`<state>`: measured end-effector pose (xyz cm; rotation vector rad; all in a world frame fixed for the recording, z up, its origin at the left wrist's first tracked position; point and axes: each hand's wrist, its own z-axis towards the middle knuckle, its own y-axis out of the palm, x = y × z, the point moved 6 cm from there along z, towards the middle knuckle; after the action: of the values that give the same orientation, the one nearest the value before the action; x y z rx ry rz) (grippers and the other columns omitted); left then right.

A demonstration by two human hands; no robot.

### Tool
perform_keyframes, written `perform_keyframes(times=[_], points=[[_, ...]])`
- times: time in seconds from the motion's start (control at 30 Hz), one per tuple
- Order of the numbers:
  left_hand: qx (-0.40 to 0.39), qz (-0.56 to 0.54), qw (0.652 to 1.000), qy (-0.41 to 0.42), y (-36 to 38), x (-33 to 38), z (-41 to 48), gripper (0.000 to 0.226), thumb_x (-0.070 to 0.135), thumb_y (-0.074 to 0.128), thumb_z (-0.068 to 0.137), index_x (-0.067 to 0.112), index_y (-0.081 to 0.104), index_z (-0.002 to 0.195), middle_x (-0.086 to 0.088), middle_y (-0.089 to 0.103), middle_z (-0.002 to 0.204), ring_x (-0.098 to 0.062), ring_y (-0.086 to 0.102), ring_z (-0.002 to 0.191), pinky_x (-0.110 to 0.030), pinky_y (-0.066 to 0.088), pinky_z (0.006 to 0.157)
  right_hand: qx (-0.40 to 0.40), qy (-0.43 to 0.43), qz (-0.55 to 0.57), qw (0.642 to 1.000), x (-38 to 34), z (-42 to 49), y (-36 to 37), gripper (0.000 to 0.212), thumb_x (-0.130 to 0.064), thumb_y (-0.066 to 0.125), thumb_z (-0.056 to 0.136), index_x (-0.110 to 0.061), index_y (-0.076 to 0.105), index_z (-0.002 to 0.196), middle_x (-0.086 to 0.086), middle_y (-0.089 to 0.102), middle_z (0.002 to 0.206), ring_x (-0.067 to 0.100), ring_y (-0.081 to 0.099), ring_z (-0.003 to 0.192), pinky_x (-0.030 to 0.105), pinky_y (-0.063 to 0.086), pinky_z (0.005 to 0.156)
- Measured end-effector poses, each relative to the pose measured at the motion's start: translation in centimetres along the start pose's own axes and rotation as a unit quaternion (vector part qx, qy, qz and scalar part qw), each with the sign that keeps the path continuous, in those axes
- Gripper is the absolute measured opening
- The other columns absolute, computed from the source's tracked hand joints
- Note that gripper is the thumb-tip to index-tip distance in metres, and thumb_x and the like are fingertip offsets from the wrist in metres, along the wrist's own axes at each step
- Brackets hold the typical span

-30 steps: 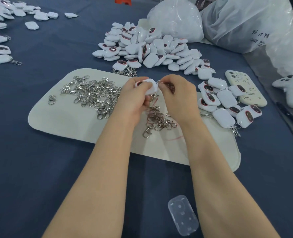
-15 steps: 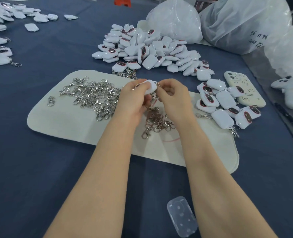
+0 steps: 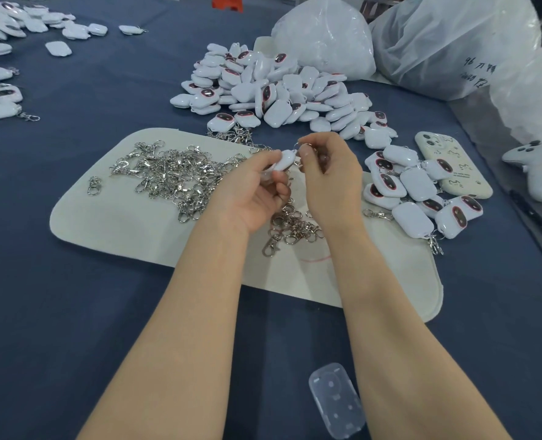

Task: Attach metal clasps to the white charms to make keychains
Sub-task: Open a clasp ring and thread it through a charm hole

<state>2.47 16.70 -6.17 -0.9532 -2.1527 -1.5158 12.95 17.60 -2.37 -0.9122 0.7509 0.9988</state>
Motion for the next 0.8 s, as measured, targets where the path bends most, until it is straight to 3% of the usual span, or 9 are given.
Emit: perform_keyframes(times=[0.17,0.4,0.53,0.67,0.8], points=[[0.013,0.019,1.0,0.021,-0.1,0.3,0.0,0.008,0.007,0.05,0.092,0.006,0.053,0.085,0.0,0.044,0.055,-0.002,0.038,0.032,-0.012,0.033,0.038,-0.021,-0.045,-0.07,0.996,-0.4,0.1,0.1,0.011,-0.005,0.054,0.091,-0.007,0.064,0.096,0.003,0.065,0.09,0.008,0.053,0.079,0.007,0.038,0.072],[0.05,0.094,0.99,0.095,-0.7,1.5,0.1,0.005,0.005,0.053,0.091,0.008,0.056,0.094,-0.002,0.048,0.062,-0.003,0.038,0.035,-0.015,0.035,0.038,-0.075,-0.079,-0.135,0.985,-0.8,0.1,0.2,0.014,-0.003,0.055,0.089,-0.006,0.067,0.095,0.006,0.066,0.092,0.008,0.05,0.079,0.003,0.033,0.07],[0.079,0.142,0.978,0.132,-1.0,1.8,0.2,0.014,0.005,0.054,0.09,0.011,0.061,0.1,-0.004,0.053,0.069,-0.006,0.041,0.041,-0.015,0.037,0.041,-0.079,-0.02,-0.1,0.992,0.1,0.1,0.3,0.016,-0.005,0.055,0.091,-0.013,0.065,0.101,0.0,0.065,0.098,0.003,0.054,0.081,0.004,0.039,0.076],[0.081,0.113,0.983,0.122,-1.1,1.6,0.3,0.011,0.006,0.055,0.09,0.012,0.06,0.098,-0.004,0.054,0.07,-0.005,0.044,0.04,-0.015,0.039,0.041,-0.086,0.048,-0.051,0.994,1.1,0.2,0.3,0.012,-0.009,0.057,0.091,-0.015,0.062,0.1,-0.004,0.065,0.098,0.013,0.061,0.093,0.029,0.048,0.09],[0.082,0.106,0.983,0.123,-1.2,1.6,0.4,0.012,0.008,0.054,0.091,0.009,0.058,0.102,-0.003,0.053,0.069,-0.004,0.044,0.039,-0.016,0.038,0.04,-0.126,0.061,-0.141,0.98,1.6,0.2,0.4,0.034,-0.008,0.052,0.09,-0.017,0.057,0.121,-0.002,0.057,0.124,0.011,0.051,0.116,0.024,0.038,0.099]])
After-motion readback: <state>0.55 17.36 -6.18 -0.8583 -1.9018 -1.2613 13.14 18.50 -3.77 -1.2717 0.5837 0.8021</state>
